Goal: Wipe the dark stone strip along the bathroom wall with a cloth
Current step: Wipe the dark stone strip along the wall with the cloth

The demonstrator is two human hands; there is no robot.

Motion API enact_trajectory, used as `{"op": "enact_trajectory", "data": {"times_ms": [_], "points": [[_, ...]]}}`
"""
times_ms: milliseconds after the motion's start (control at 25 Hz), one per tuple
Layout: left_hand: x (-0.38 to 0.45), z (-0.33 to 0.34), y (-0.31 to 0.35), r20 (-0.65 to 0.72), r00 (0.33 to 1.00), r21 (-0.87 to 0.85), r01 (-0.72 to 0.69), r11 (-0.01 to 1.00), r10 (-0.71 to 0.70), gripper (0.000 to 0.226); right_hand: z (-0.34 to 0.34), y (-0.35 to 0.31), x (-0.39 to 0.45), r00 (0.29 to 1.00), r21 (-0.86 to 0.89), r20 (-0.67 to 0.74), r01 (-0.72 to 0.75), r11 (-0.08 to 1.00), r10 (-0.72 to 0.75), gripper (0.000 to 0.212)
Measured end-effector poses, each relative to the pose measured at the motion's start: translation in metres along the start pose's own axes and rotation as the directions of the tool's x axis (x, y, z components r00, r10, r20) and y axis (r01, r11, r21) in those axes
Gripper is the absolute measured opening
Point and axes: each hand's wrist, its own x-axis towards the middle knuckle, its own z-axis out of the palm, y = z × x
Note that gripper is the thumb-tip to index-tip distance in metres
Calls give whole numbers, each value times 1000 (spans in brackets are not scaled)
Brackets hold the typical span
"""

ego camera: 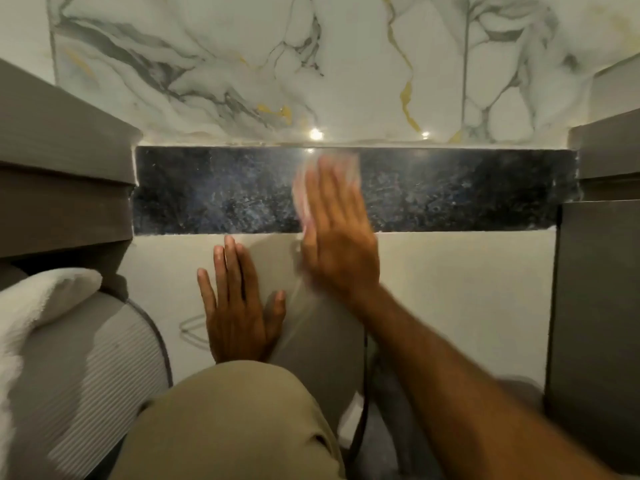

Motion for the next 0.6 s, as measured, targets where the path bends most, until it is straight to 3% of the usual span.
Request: {"op": "enact_trajectory", "data": {"times_ms": [40,120,240,280,360,440,480,560,600], "points": [[1,-2,7,-6,999,10,-42,999,42,85,-7,6,-35,999,16,42,31,999,-31,71],[2,-2,16,-18,993,13,-119,993,119,83,-24,49,-77,998,-19,21,-51,998,52,66],[1,6,11,-12,993,5,-118,993,118,83,-28,89,-25,934,-111,-127,-348,931,334,74],[0,10,7,-8,993,19,-121,992,121,84,-25,80,2,932,-120,-154,-347,930,328,77],[1,14,8,1,990,42,-143,989,144,85,-8,48,16,978,-91,-128,-178,980,166,75],[2,14,15,8,987,22,-163,986,163,87,-1,28,-26,997,-44,-47,-59,997,57,73],[4,13,20,5,984,2,-181,984,181,87,-7,30,-56,998,-52,-15,-66,996,65,73],[8,12,25,2,982,-30,-191,981,191,87,-24,64,-87,967,-101,-45,-255,962,252,76],[10,14,26,-1,981,-44,-195,980,195,87,-30,84,-79,911,-127,-93,-411,903,401,76]]}}
